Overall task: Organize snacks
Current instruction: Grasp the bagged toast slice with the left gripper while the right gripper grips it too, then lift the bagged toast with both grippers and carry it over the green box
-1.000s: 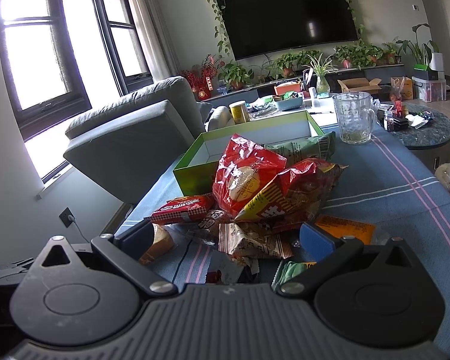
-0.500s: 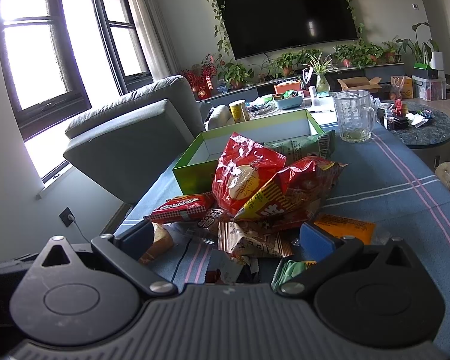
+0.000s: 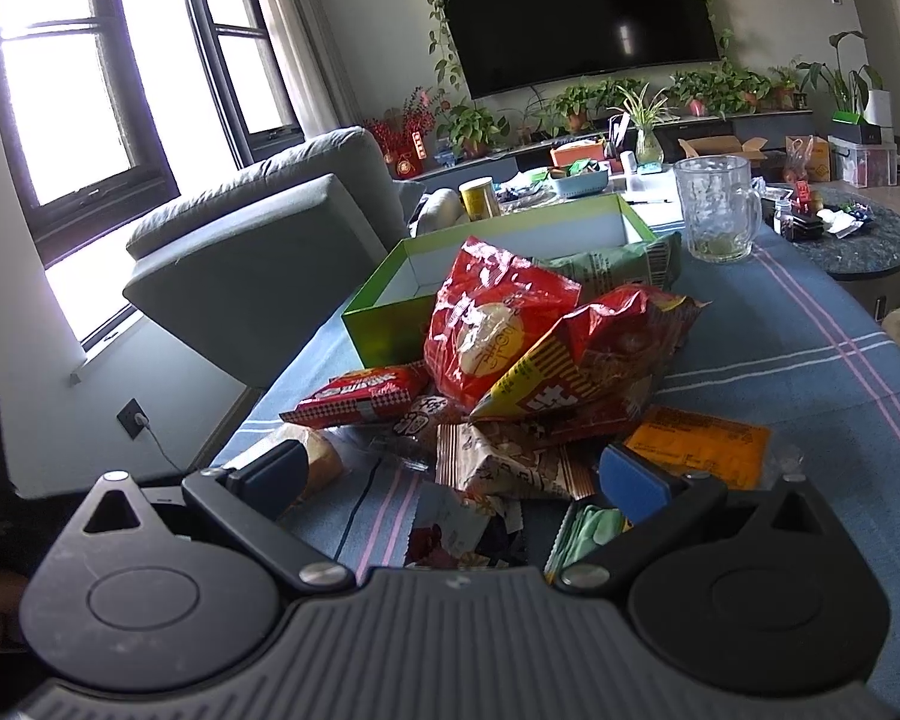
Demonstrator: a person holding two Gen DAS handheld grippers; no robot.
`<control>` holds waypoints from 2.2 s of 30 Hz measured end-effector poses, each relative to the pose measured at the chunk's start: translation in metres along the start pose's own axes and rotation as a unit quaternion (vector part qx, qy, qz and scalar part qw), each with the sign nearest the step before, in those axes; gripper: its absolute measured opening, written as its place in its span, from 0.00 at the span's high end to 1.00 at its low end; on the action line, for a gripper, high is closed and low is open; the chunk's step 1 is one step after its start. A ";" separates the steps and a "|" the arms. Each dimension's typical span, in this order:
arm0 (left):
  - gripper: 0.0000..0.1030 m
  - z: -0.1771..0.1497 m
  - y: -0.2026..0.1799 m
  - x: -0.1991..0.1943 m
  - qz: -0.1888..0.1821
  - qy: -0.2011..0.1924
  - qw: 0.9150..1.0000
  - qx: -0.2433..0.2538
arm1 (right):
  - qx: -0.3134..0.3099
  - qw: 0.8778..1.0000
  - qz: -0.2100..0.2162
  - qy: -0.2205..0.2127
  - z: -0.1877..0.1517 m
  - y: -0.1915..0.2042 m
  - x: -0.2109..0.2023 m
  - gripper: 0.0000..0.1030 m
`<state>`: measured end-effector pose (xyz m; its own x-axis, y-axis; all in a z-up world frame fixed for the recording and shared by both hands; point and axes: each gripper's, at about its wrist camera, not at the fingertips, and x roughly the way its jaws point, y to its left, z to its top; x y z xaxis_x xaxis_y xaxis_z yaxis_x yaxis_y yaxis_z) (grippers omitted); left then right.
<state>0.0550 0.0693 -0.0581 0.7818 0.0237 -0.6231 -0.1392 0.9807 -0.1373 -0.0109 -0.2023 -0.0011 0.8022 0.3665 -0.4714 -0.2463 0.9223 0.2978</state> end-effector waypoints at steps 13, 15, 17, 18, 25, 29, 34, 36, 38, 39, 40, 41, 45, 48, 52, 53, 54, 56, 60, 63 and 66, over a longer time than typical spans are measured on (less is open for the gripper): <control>0.48 -0.010 0.005 -0.005 -0.031 0.012 0.999 0.031 | -0.027 0.986 0.141 0.081 0.017 0.039 0.057 0.22; 0.62 -0.012 0.010 0.000 -0.043 0.023 0.999 0.025 | -0.032 0.979 0.169 0.106 0.017 0.047 0.071 0.22; 0.63 -0.013 0.016 0.000 -0.052 0.022 0.998 0.025 | -0.048 0.974 0.185 0.119 0.018 0.056 0.084 0.22; 0.64 -0.013 0.018 -0.001 -0.052 0.023 0.998 0.027 | -0.059 0.972 0.188 0.125 0.018 0.060 0.091 0.22; 0.58 -0.011 0.029 -0.002 -0.061 0.024 0.997 0.036 | -0.062 0.969 0.174 0.161 0.026 0.060 0.131 0.22; 0.38 -0.011 0.023 0.001 -0.054 0.014 0.997 0.056 | -0.054 0.967 0.175 0.180 0.028 0.063 0.150 0.22; 0.47 -0.010 0.020 0.010 -0.061 0.011 0.996 0.060 | -0.065 0.964 0.172 0.192 0.023 0.069 0.159 0.22; 0.52 -0.009 0.018 0.008 -0.062 0.013 0.996 0.069 | -0.086 0.962 0.170 0.193 0.021 0.072 0.155 0.22; 0.53 -0.009 0.017 0.001 -0.059 0.007 0.996 0.072 | -0.090 0.960 0.176 0.196 0.021 0.072 0.148 0.23; 0.54 -0.007 0.017 -0.005 -0.062 0.003 0.995 0.075 | -0.083 0.960 0.177 0.198 0.022 0.069 0.143 0.25; 0.54 -0.006 0.017 -0.012 -0.067 -0.004 0.995 0.078 | -0.082 0.961 0.178 0.194 0.023 0.068 0.137 0.27; 0.55 -0.004 0.016 -0.020 -0.072 -0.013 0.994 0.084 | -0.082 0.962 0.179 0.189 0.025 0.068 0.134 0.28; 0.55 0.007 0.006 -0.054 -0.089 -0.047 0.989 0.109 | -0.072 0.966 0.185 0.165 0.037 0.065 0.102 0.28; 0.54 0.015 -0.006 -0.081 -0.100 -0.087 0.983 0.126 | -0.059 0.970 0.193 0.139 0.051 0.061 0.074 0.28; 0.54 0.031 -0.028 -0.095 -0.116 -0.123 0.974 0.151 | -0.054 0.975 0.196 0.089 0.070 0.054 0.042 0.28; 0.54 0.035 -0.034 -0.096 -0.122 -0.128 0.972 0.156 | -0.056 0.977 0.191 0.074 0.075 0.051 0.035 0.28; 0.54 0.041 -0.042 -0.095 -0.128 -0.132 0.970 0.161 | -0.058 0.979 0.187 0.063 0.078 0.051 0.033 0.28; 0.54 0.052 -0.055 -0.091 -0.141 -0.137 0.966 0.169 | -0.051 0.982 0.175 0.047 0.086 0.043 0.029 0.28; 0.54 0.081 -0.082 -0.074 -0.169 -0.135 0.960 0.177 | -0.036 0.988 0.147 0.018 0.107 0.022 0.028 0.28; 0.53 0.101 -0.100 -0.058 -0.175 -0.133 0.958 0.186 | -0.019 0.991 0.134 0.015 0.123 0.007 0.042 0.28; 0.53 0.116 -0.110 -0.037 -0.175 -0.126 0.958 0.191 | 0.010 0.991 0.132 0.021 0.137 -0.009 0.061 0.28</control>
<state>0.1115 -0.0168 0.0695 0.8691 -0.3198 -0.3773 0.3520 0.9358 0.0176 0.1147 -0.2055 0.0808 0.6885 0.5991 -0.4087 -0.4332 0.7917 0.4307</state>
